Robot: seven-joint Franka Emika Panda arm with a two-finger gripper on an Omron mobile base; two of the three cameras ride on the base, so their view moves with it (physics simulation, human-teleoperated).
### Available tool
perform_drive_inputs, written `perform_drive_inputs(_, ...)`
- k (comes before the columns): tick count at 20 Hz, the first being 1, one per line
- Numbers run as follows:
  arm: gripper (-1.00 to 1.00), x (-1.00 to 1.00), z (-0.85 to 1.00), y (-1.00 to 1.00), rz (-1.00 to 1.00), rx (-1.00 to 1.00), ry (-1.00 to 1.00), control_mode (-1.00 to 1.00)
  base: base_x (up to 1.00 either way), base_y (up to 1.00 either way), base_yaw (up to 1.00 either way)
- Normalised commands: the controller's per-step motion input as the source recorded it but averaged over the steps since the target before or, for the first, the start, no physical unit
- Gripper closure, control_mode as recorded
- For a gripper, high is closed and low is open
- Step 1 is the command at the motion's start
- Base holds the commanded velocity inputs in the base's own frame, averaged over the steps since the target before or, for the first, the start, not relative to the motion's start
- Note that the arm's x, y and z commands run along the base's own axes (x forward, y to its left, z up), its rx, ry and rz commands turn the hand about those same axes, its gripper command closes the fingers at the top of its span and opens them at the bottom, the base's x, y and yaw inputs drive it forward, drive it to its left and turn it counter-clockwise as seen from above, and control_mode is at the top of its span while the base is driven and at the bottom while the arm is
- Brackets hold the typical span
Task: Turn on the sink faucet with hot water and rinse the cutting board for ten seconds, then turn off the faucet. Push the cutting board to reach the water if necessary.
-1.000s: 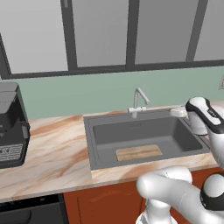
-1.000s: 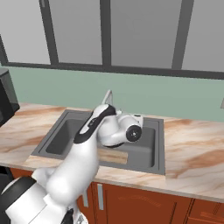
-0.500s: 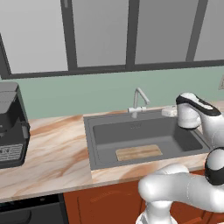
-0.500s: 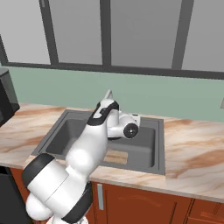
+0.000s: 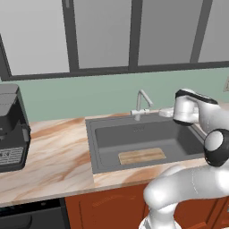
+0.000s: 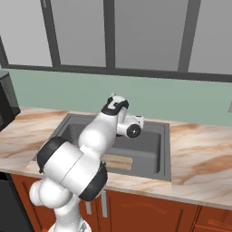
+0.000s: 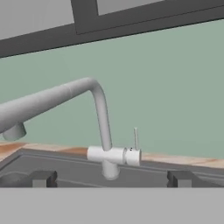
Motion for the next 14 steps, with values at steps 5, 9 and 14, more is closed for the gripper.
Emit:
perform_drive_inputs(5, -1.0, 0.31, 0.0, 0.0, 0.0, 0.0, -0.01, -1.0, 0.0, 0.0, 0.0)
perform_drive_inputs(9, -1.0, 0.27, -0.02, 0.0, 0.0, 0.0, 0.0, -1.0, 0.0, 0.0, 0.0)
perform_drive_inputs(14, -1.0, 0.23, -0.08, 0.0, 0.0, 0.0, 0.0, -1.0, 0.0, 0.0, 0.0)
